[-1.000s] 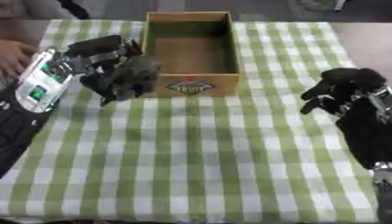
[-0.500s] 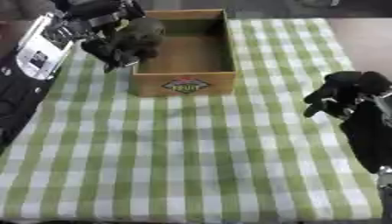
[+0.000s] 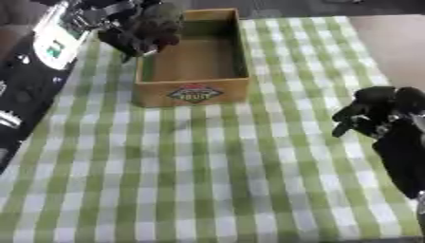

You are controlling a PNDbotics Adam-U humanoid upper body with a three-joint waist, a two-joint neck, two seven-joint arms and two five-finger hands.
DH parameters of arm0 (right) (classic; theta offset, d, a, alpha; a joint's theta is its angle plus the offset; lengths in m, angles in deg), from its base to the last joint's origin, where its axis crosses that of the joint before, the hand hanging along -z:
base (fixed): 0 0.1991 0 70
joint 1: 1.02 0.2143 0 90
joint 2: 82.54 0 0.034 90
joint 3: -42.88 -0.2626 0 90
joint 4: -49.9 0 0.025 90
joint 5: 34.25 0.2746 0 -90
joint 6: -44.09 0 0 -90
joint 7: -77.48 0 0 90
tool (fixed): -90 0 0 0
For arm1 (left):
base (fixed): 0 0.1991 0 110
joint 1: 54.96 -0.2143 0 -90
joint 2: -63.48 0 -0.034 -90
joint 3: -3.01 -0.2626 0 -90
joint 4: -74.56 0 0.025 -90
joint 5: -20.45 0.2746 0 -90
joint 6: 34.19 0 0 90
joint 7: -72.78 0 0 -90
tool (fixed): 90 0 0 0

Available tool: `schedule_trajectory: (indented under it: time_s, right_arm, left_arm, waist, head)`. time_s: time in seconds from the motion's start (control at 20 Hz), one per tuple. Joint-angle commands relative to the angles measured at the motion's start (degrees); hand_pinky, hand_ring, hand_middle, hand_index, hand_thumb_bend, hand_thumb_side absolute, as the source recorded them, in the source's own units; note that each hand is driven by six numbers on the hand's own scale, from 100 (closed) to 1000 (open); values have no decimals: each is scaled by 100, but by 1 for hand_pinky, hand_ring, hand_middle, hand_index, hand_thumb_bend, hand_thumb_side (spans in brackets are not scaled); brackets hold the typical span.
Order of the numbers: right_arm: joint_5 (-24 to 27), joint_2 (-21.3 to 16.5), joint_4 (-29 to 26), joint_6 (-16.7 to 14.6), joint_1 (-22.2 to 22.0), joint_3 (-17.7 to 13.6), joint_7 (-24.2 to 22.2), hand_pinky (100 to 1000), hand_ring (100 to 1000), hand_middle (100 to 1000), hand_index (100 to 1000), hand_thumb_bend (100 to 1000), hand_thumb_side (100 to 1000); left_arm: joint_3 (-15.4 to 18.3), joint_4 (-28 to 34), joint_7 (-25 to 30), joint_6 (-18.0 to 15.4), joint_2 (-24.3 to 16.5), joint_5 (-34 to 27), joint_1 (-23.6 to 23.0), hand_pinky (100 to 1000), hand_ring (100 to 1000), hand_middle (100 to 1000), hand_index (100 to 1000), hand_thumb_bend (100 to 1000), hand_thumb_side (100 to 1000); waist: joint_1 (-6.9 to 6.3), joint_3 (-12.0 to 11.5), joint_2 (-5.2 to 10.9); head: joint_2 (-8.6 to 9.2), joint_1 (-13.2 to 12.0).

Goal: Pick up objects on the table and place them in the box.

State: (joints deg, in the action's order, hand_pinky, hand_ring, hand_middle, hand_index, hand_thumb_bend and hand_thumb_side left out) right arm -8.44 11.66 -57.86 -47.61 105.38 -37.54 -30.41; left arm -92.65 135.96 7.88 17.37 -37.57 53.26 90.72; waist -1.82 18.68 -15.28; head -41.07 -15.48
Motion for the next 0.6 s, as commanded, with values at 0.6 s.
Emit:
schedule_trajectory:
  time_s: [0.6]
  right_arm:
    - [-133, 9, -88, 32, 233, 73, -117, 505, 609, 532, 697, 100, 803]
  left_arm:
    - [192, -533, -979, -711, -16, 1513, 214, 347, 287, 336, 642, 198, 175]
  waist:
    - [-189, 481, -171]
  head:
    - [333, -326]
